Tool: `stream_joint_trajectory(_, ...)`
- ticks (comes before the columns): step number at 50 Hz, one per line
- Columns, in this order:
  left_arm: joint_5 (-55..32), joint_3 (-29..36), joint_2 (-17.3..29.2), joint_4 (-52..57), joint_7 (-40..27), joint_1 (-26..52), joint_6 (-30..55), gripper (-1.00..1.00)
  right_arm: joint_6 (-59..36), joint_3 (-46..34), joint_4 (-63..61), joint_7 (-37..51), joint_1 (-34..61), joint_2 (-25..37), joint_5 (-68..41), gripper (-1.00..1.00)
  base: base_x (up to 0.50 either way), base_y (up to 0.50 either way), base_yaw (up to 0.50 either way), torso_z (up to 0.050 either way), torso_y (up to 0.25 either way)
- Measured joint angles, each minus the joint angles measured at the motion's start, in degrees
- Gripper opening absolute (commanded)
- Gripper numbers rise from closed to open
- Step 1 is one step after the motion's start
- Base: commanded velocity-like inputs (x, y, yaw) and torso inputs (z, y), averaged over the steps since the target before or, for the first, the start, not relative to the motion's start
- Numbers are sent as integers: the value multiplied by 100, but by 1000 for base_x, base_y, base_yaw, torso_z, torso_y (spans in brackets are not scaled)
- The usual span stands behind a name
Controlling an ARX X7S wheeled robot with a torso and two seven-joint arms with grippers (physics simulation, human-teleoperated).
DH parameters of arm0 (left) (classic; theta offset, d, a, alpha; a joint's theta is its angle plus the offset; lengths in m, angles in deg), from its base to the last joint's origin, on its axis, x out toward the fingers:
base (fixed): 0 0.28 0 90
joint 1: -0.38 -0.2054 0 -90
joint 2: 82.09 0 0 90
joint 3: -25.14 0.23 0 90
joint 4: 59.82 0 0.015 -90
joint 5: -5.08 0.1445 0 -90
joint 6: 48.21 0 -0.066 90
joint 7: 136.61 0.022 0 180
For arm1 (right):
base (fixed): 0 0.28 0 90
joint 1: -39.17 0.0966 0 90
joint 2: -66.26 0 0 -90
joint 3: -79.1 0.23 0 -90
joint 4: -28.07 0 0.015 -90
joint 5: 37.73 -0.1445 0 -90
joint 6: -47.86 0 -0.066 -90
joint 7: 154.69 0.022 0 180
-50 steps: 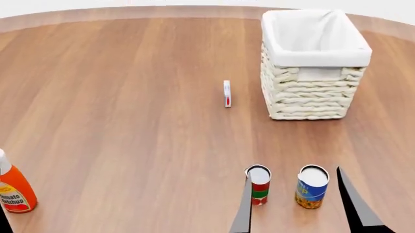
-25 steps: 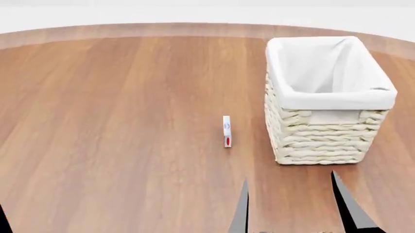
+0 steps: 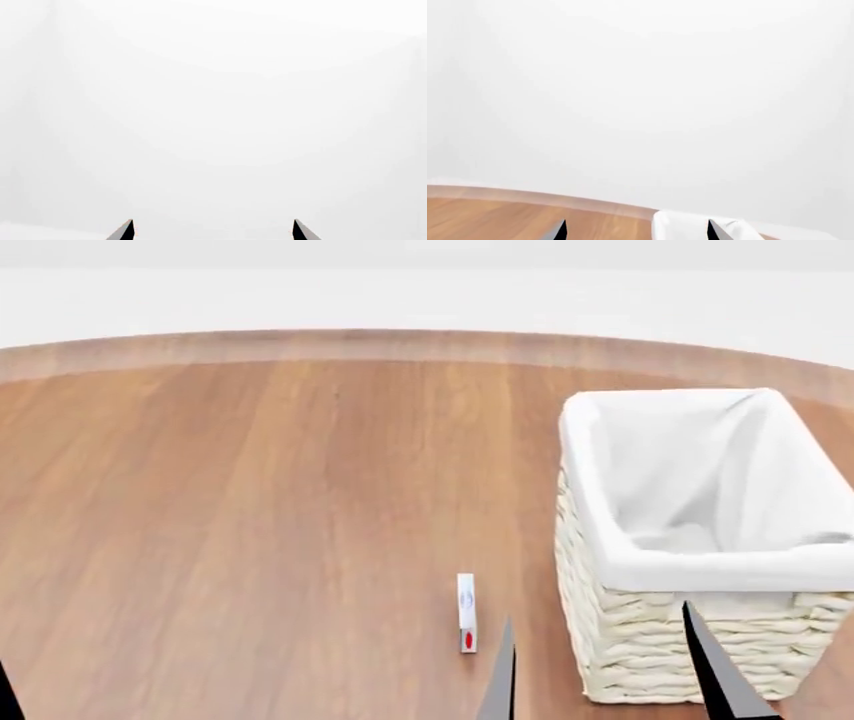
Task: Pick up the tomato sauce, and put it in the basket.
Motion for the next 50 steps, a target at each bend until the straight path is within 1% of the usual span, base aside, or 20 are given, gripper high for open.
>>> stream_joint_trajectory(5,-16,3,29,-11,-27,-12,-29,100,19,-1,25,43,-15,32,-35,100,455,0,0,0,2)
stream_joint_trajectory(14,-51,11,79,-40,-70,-16,-75,100,42,-6,93,142,-72,64,-85,100,0,0,0,0,0)
stream_joint_trajectory(24,-66,37,120,-110,-91,-28,-154,100,599,-11,289,315,-640,96,-105,100,0,0,0,0,0)
stream_joint_trajectory(36,-35,90,150,-239,-80,-73,-292,100,1863,-23,720,595,-1804,112,-96,100,0,0,0,0,0)
stream_joint_trajectory(50,45,190,197,-387,-27,-135,-460,100,3653,-266,2105,976,-2781,75,58,100,0,0,0,0,0)
